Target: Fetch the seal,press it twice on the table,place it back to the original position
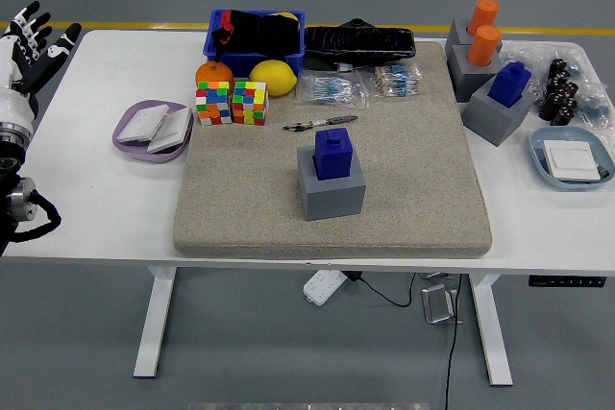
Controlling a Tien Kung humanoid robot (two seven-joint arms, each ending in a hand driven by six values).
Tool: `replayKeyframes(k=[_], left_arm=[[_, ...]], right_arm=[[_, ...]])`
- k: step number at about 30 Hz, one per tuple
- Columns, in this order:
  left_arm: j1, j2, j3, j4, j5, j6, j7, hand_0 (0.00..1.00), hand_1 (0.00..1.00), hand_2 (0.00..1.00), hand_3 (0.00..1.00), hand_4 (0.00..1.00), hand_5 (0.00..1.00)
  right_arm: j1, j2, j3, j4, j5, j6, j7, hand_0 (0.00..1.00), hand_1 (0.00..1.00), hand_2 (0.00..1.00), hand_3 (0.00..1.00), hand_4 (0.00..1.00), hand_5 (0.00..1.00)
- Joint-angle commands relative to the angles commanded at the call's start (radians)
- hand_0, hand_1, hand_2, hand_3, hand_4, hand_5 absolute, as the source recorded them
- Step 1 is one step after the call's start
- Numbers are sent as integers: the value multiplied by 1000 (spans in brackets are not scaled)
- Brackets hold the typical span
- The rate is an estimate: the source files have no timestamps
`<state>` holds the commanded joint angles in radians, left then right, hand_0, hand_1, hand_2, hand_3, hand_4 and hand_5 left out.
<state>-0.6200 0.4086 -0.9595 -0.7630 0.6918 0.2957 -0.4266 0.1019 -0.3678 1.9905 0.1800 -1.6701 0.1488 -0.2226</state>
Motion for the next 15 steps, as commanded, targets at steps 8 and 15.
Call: replayKeyframes(k=[8, 15], left_arm=[[-4, -4, 11, 3, 0, 0, -1, 942, 917, 912, 939, 928, 463], [-3, -4, 6, 0, 2, 1, -2, 943, 916, 910, 939, 928, 464]], right_arm=[[-2, -2, -10, 0, 9, 1, 1, 790, 721, 725, 660, 804, 483], [-5, -1, -8, 0, 12, 0, 1, 789, 721, 725, 661, 804, 484]])
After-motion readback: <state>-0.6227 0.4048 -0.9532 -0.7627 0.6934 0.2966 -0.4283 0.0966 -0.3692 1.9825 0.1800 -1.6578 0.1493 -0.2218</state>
